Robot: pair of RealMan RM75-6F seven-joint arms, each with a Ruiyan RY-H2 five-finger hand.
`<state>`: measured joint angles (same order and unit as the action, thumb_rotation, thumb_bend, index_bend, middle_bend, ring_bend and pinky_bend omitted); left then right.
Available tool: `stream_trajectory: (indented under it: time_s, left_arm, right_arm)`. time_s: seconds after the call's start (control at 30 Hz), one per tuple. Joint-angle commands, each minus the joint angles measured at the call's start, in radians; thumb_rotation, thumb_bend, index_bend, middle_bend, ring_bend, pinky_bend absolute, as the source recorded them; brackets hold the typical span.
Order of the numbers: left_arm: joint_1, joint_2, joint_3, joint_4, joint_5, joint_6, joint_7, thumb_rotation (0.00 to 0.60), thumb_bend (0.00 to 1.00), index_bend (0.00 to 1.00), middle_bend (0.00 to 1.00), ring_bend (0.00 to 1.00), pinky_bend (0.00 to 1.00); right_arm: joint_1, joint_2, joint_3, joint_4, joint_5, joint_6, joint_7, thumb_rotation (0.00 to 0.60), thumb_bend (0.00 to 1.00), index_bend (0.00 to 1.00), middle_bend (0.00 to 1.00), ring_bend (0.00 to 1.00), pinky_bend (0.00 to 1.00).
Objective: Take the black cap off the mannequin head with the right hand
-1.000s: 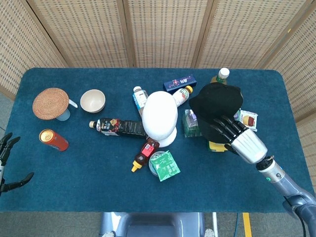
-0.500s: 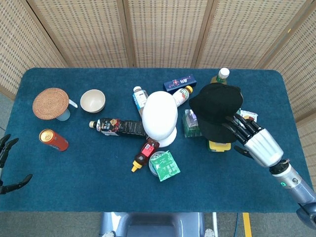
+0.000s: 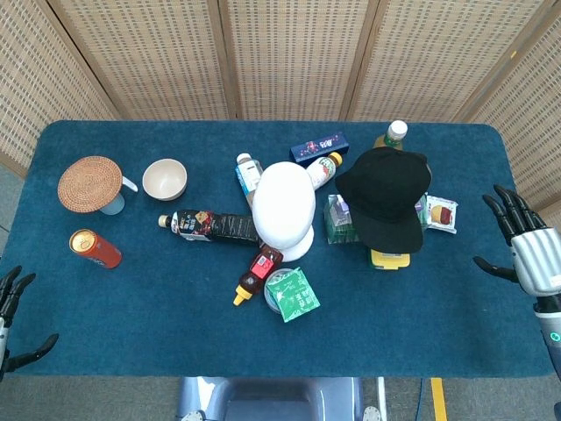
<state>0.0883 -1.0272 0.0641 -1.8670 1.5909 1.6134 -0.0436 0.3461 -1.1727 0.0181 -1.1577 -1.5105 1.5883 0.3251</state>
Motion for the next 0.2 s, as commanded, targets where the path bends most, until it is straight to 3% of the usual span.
stream_trajectory:
  time_s: [0.03, 0.2]
  left_arm:
    - [0.034, -0.060, 0.029, 0.051, 0.022, 0.020, 0.029, 0.600, 0.15, 0.04, 0.00, 0.00, 0.01]
    - [0.053, -0.120, 0.017, 0.079, 0.044, 0.064, 0.072, 0.600, 0.12, 0.00, 0.00, 0.00, 0.01]
  right_arm:
    - [-0.050, 0.046, -0.008, -0.085, 0.040, -0.045, -0.046, 0.600, 0.00, 0.00, 0.03, 0.07, 0.26]
    - [-0.098, 0.071, -0.016, -0.171, 0.057, -0.053, -0.082, 0.600, 0.00, 0.00, 0.00, 0.06, 0.25]
